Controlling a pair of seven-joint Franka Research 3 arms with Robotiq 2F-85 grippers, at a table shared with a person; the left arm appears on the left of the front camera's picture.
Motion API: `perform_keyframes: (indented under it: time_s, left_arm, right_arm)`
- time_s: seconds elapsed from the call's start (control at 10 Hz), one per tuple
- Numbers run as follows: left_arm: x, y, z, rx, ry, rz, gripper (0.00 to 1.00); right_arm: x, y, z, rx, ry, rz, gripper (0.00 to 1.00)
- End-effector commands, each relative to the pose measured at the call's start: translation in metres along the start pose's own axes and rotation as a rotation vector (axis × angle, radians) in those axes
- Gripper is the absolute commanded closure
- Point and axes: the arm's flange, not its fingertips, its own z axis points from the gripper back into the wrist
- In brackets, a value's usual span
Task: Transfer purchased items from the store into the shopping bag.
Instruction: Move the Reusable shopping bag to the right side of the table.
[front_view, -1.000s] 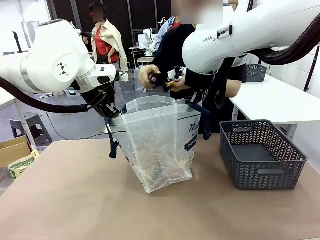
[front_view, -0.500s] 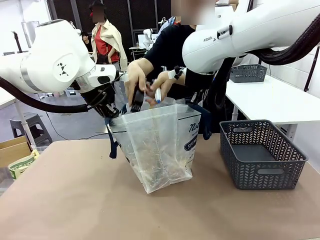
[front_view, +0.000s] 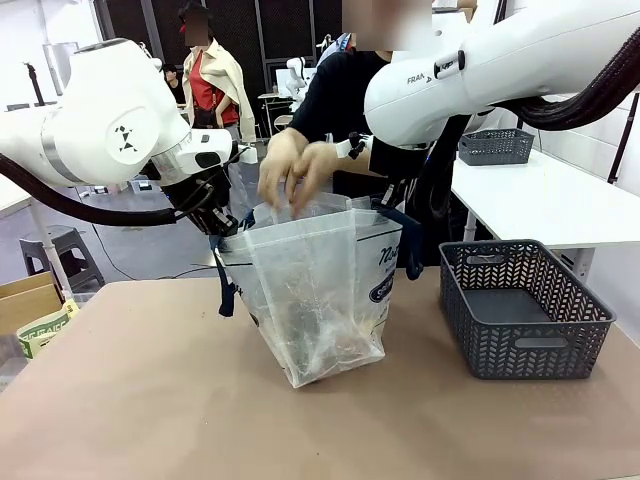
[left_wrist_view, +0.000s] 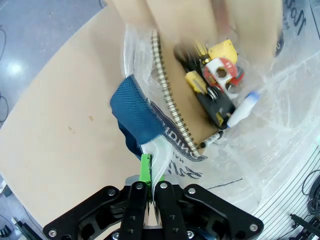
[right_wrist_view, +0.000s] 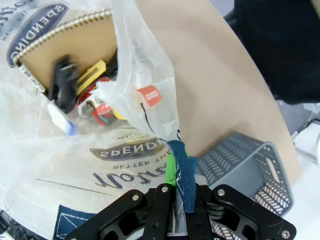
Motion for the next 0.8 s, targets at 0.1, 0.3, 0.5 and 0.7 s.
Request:
perform_keyframes:
  time_s: [0.1, 0.3, 0.5, 0.7]
  left_arm:
    - [-0.0016, 0.0031, 0.0022, 0.006, 0.003, 0.002, 1.00]
    - [-0.0016, 0.0031, 0.0022, 0.006, 0.003, 0.002, 1.00]
    - [-0.0016, 0.0031, 0.0022, 0.006, 0.003, 0.002, 1.00]
    - [-0.0016, 0.0031, 0.0022, 0.006, 0.003, 0.002, 1.00]
  right_arm:
    - [-0.0008, -0.0029, 0.0002, 0.000, 0.002, -0.005, 1.00]
    - [-0.0008, -0.0029, 0.0002, 0.000, 0.002, -0.005, 1.00]
    - [-0.0008, -0.0029, 0.0002, 0.000, 0.002, -0.005, 1.00]
    - [-0.0008, -0.0029, 0.0002, 0.000, 0.002, -0.005, 1.00]
